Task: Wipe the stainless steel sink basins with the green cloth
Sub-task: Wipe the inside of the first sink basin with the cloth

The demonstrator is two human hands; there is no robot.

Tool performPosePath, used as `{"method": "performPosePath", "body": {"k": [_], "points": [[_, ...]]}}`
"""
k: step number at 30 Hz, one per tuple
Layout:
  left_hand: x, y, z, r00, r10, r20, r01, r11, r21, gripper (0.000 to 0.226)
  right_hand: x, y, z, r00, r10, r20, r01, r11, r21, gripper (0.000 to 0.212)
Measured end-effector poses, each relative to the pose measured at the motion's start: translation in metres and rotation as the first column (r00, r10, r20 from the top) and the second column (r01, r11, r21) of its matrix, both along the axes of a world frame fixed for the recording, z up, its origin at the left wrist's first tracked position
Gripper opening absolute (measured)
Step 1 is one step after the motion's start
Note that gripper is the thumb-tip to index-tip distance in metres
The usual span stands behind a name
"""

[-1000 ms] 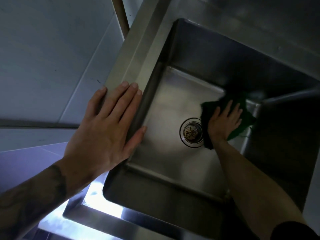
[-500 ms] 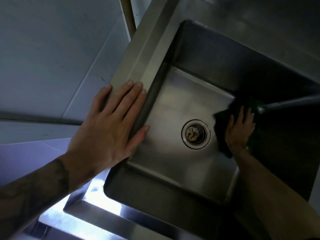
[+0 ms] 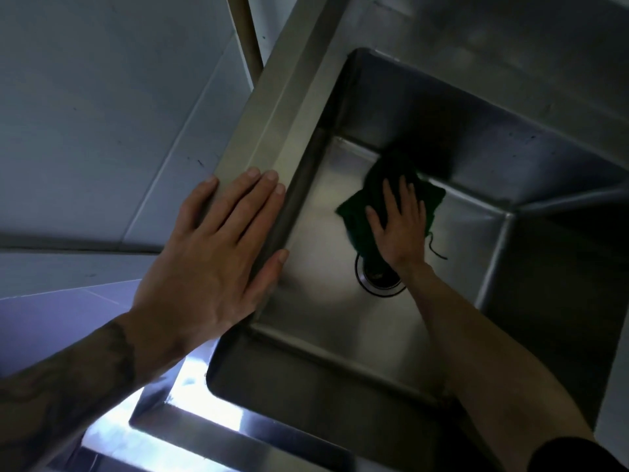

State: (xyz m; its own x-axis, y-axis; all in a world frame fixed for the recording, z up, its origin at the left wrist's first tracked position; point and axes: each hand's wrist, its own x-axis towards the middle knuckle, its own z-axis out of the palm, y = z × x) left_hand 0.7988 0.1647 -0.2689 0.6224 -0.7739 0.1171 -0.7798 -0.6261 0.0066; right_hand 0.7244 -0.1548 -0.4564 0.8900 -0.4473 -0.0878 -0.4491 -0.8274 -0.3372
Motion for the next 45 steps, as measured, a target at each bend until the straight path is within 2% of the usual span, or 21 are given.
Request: {"method": "performPosePath", "body": {"k": [2,5,8,10,12,14,16,19,24,26,29,32,34,38,40,43,45], "points": [[0.001,0.0,0.002,1.0,0.007,-0.016,-0.007,1.0,-0.01,0.065,0.003,0.004,0.0,0.983,-0.184,-0.007,0.184,0.983,-0.013,0.06],[0.001,0.0,0.004,0.999,0.037,-0.036,-0.036,0.999,0.011,0.061,0.034,0.038,0.001,0.898,-0.438,-0.032,0.439,0.898,0.039,0.056],[0.0,0.0,0.006,0.997,0.051,-0.057,-0.051,0.999,0.014,0.062,0.06,0.064,0.01,0.904,-0.428,-0.027,0.428,0.896,0.117,0.053],[-0.001,-0.001,0.006,0.996,0.055,-0.069,-0.054,0.998,0.012,0.062,0.079,0.084,0.017,0.912,-0.408,0.043,0.384,0.886,0.259,0.049],[-0.002,-0.002,0.006,0.996,0.054,-0.074,-0.053,0.998,0.019,0.062,0.104,0.11,0.029,0.861,-0.481,0.164,0.34,0.785,0.518,0.046],[-0.002,-0.003,0.006,0.996,0.05,-0.08,-0.048,0.999,0.024,0.062,0.126,0.129,0.044,0.775,-0.61,0.167,0.313,0.599,0.737,0.044],[-0.002,-0.003,0.008,0.995,0.051,-0.088,-0.049,0.998,0.032,0.063,0.135,0.136,0.056,0.72,-0.689,0.081,0.349,0.461,0.816,0.045],[-0.002,-0.003,0.01,0.994,0.051,-0.093,-0.047,0.998,0.051,0.063,0.134,0.132,0.077,0.697,-0.713,0.073,0.297,0.38,0.876,0.046],[-0.001,-0.002,0.011,0.993,0.039,-0.111,-0.032,0.997,0.069,0.066,0.122,0.127,0.102,0.744,-0.628,0.23,0.054,0.399,0.915,0.055],[0.0,-0.001,0.009,0.993,0.037,-0.113,-0.028,0.997,0.077,0.067,0.121,0.124,0.095,0.765,-0.6,0.232,0.076,0.443,0.894,0.056],[0.0,-0.001,0.009,0.993,0.034,-0.114,-0.025,0.997,0.077,0.067,0.134,0.121,0.089,0.76,-0.622,0.189,0.203,0.503,0.84,0.046],[0.0,-0.002,0.011,0.993,0.025,-0.112,-0.017,0.997,0.075,0.067,0.148,0.122,0.093,0.712,-0.694,0.104,0.315,0.449,0.836,0.042],[0.0,-0.002,0.012,0.994,0.028,-0.109,-0.02,0.997,0.079,0.067,0.144,0.125,0.104,0.679,-0.715,0.166,0.291,0.469,0.834,0.041],[0.0,-0.002,0.013,0.994,0.022,-0.106,-0.012,0.995,0.098,0.066,0.135,0.138,0.116,0.61,-0.701,0.369,0.165,0.568,0.806,0.041],[-0.001,-0.002,0.013,0.994,0.024,-0.106,-0.013,0.994,0.106,0.066,0.14,0.137,0.108,0.623,-0.714,0.32,0.235,0.561,0.794,0.042],[-0.001,-0.002,0.013,0.994,0.028,-0.102,-0.016,0.994,0.112,0.066,0.148,0.128,0.086,0.718,-0.695,0.036,0.409,0.464,0.785,0.043],[-0.001,-0.003,0.014,0.995,0.026,-0.101,-0.015,0.994,0.108,0.065,0.147,0.126,0.082,0.738,-0.672,-0.061,0.466,0.443,0.766,0.045]]}}
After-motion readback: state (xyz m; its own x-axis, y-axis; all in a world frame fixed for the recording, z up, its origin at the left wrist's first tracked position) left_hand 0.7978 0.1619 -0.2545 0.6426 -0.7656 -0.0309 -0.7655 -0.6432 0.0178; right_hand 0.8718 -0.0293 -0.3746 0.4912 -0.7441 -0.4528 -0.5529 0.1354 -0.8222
